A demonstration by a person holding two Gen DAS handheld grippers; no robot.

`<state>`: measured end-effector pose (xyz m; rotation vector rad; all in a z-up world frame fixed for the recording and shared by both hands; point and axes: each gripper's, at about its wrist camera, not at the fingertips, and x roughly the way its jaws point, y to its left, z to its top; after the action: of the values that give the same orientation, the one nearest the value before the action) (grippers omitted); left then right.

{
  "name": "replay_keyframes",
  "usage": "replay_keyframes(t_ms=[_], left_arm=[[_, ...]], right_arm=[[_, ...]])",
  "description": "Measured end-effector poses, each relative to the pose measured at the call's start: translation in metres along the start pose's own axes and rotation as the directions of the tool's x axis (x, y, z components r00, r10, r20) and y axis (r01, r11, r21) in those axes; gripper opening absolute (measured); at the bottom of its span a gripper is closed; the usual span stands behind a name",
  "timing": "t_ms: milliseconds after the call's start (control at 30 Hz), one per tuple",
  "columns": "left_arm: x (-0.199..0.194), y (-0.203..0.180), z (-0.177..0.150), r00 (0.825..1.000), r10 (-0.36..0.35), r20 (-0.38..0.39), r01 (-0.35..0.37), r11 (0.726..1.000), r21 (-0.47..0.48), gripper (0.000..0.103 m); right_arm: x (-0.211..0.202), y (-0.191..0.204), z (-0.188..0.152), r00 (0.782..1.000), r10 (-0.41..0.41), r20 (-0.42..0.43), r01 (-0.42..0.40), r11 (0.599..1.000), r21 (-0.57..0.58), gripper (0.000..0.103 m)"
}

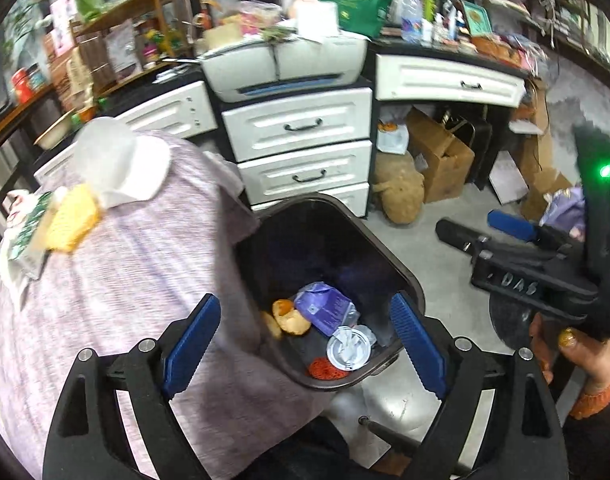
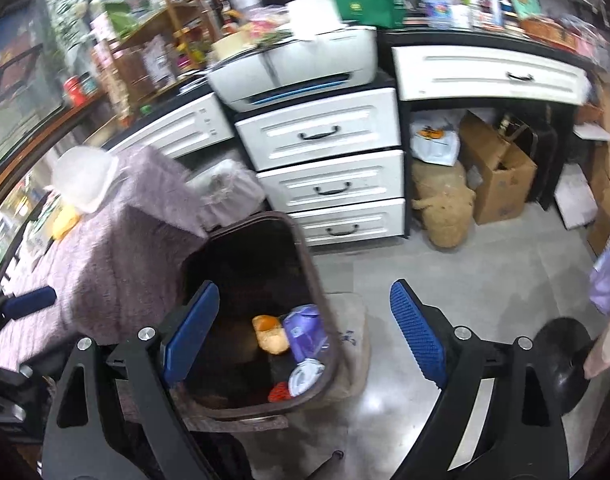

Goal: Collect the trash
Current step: 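Grasp another white tissue with the left gripper while the right gripper reaches for the white mask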

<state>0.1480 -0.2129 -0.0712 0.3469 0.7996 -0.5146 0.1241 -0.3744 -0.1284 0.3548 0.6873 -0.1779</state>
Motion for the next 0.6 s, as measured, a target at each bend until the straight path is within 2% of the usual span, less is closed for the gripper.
replay_keyframes(t_ms=[167, 400, 600], left_arm=[[-0.022, 0.023, -0.005, 0.999, 0.041, 0.036, -0.041, 0.999, -0.015, 0.086], [-0.042, 0.07, -0.015, 0.992, 0.12, 0.043, -0.116, 0.99, -0.083, 0.086], [-0.056, 0.134, -0.022, 0.975, 0.221, 0.038, -0.211, 0.963, -0.169, 0.086]], right_arm=[[0.004, 0.039, 0.003, 0.998, 0.057, -0.013, -0.058, 0.995, -0.079, 0.087], [0.006, 0.097, 0.013, 0.99, 0.142, -0.019, -0.143, 0.97, -0.196, 0.087], [0.009, 0.14, 0.017, 0.98, 0.195, -0.041, -0.198, 0.939, -0.281, 0.086]])
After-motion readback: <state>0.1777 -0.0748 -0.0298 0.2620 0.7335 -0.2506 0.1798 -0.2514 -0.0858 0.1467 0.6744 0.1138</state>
